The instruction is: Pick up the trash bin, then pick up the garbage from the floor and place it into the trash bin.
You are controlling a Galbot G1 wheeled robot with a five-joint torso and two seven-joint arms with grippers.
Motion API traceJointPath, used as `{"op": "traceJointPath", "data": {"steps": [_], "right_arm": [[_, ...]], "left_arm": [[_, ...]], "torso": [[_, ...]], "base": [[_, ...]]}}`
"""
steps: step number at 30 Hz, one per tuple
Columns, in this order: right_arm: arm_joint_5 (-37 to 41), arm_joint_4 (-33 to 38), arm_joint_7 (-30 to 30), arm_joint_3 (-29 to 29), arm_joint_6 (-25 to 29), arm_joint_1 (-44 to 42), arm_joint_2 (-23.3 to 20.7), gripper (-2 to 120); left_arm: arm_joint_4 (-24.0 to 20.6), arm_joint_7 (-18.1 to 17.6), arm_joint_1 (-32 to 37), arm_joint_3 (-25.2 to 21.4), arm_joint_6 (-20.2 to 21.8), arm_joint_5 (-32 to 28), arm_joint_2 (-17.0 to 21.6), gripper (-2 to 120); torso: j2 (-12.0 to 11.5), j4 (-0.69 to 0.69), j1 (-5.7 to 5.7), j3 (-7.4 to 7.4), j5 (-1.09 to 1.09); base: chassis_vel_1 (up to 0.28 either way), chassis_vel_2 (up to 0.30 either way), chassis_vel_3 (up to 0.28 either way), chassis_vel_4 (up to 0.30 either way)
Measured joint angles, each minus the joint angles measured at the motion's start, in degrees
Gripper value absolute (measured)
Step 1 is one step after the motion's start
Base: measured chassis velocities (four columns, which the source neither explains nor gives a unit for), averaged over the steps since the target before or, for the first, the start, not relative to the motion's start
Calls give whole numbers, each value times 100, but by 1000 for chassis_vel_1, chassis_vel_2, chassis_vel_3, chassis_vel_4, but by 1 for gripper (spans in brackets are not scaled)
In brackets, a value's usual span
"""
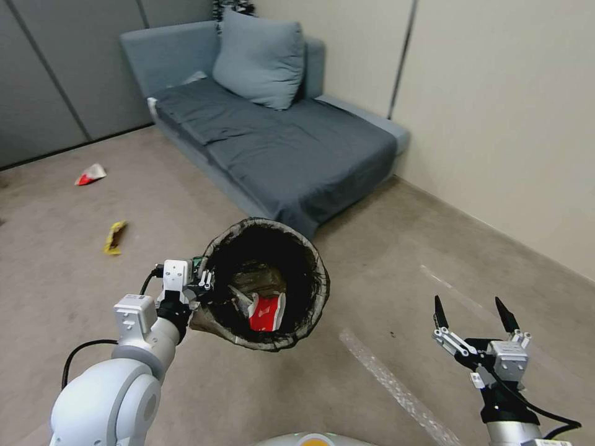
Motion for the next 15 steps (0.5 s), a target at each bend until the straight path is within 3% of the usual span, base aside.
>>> {"op": "traceJointPath", "data": {"steps": [15], "right_arm": [[74, -30, 38, -41, -165, 35, 50, 100]], "left_arm": [[62, 31, -12, -9, -12, -20, 11, 3]], "torso": [[0, -1, 0, 0, 0]], "base": [[89, 87, 85, 89]]}}
